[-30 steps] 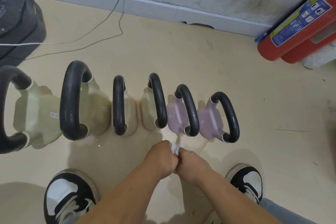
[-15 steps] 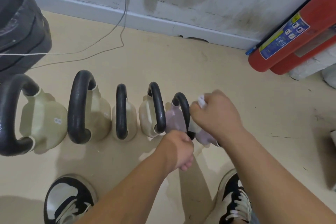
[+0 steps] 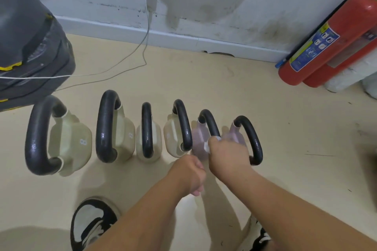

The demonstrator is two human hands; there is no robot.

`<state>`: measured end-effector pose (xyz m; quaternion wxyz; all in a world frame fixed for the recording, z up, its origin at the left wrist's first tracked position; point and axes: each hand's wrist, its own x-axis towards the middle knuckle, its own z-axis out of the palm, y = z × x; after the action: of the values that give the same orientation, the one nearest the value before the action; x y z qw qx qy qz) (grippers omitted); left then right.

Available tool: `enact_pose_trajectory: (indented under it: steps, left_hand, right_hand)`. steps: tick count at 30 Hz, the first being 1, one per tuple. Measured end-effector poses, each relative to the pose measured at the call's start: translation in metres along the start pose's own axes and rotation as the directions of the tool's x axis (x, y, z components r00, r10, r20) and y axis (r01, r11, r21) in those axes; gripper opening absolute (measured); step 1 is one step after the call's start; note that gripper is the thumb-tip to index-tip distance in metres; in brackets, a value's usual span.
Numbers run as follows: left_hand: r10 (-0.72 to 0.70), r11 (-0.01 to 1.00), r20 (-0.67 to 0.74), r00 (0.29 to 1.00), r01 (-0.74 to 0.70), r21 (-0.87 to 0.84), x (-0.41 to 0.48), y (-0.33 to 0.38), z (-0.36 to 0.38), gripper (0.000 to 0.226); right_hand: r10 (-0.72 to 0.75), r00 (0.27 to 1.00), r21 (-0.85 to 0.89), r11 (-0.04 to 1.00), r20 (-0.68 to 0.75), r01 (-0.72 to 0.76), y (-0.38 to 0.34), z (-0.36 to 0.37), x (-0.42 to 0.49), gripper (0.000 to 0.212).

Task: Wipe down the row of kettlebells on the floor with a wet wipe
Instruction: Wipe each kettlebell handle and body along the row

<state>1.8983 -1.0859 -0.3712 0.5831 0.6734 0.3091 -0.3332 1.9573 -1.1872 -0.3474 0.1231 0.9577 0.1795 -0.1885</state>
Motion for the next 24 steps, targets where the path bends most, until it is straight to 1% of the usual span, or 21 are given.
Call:
enact_pose_trajectory:
  steps: [2,4,6,7,8,9,11,13,14,15,17,18,20,22,24]
  left_hand:
    - [-0.009,1.000,0.000,1.000,0.009,0.028,-0.004,-0.005,-0.006,0.024]
    - [-0.008,0.999,-0.012,1.000,0.008,0.051,-0.008,-0.010,-0.011,0.024]
    - [0.014,0.995,-0.012,1.000,-0.013,0.101,-0.017,-0.014,-0.015,0.025]
    - [0.035,0.992,-0.014,0.999,-0.033,0.126,-0.022,-0.015,-0.017,0.027]
    - [0.058,0.988,-0.016,0.998,-0.055,0.143,-0.027,-0.017,-0.020,0.030]
    - [0.080,0.985,-0.019,0.997,-0.076,0.152,-0.033,-0.018,-0.022,0.032]
    - [0.133,0.980,-0.038,0.990,-0.126,0.153,-0.044,-0.016,-0.025,0.035]
    - [0.201,0.971,-0.053,0.978,-0.191,0.145,-0.057,-0.009,-0.030,0.039]
    - [0.225,0.968,-0.075,0.971,-0.214,0.132,-0.066,-0.005,-0.034,0.034]
    - [0.233,0.971,-0.097,0.968,-0.226,0.082,-0.076,-0.001,-0.040,0.027]
    - [0.190,0.978,-0.109,0.976,-0.197,-0.063,-0.094,0.002,-0.051,0.031]
    - [0.162,0.978,-0.093,0.982,-0.173,-0.118,-0.101,0.002,-0.056,0.030]
    - [0.123,0.979,-0.034,0.992,-0.126,-0.163,-0.111,-0.001,-0.065,0.023]
    - [0.101,0.980,0.020,0.995,-0.096,-0.175,-0.115,-0.005,-0.070,0.025]
    - [0.105,0.982,0.088,0.991,-0.089,-0.164,-0.109,-0.011,-0.075,0.027]
  right_hand:
    - [-0.011,0.998,-0.088,0.996,0.066,0.017,0.004,0.030,-0.022,0.037]
    - [0.027,0.977,-0.099,0.995,0.209,-0.006,0.009,0.049,-0.037,0.035]
    - [0.043,0.952,-0.002,0.999,0.302,-0.045,0.011,0.053,-0.044,0.029]
    - [0.034,0.944,0.091,0.994,0.328,-0.068,0.010,0.049,-0.045,0.029]
    - [0.004,0.938,0.223,0.971,0.345,-0.086,0.009,0.042,-0.045,0.029]
    - [-0.037,0.935,0.381,0.918,0.352,-0.107,0.006,0.034,-0.045,0.027]
    - [-0.121,0.941,0.659,0.741,0.317,-0.126,-0.002,0.010,-0.047,0.016]
    - [-0.175,0.935,0.804,0.574,0.307,-0.156,-0.010,-0.015,-0.051,0.012]
    - [-0.203,0.930,0.839,0.518,0.307,-0.164,-0.012,-0.025,-0.054,0.011]
    - [-0.226,0.923,0.862,0.477,0.310,-0.172,-0.012,-0.033,-0.056,0.013]
    - [-0.287,0.896,0.897,0.387,0.339,-0.215,-0.013,-0.044,-0.062,0.019]
    - [-0.318,0.875,0.900,0.361,0.366,-0.245,-0.013,-0.048,-0.065,0.024]
    - [-0.390,0.814,0.885,0.358,0.431,-0.298,-0.014,-0.056,-0.069,0.031]
    - [-0.444,0.749,0.864,0.355,0.492,-0.358,-0.014,-0.063,-0.069,0.038]
    - [-0.439,0.722,0.842,0.347,0.534,-0.413,-0.012,-0.064,-0.063,0.041]
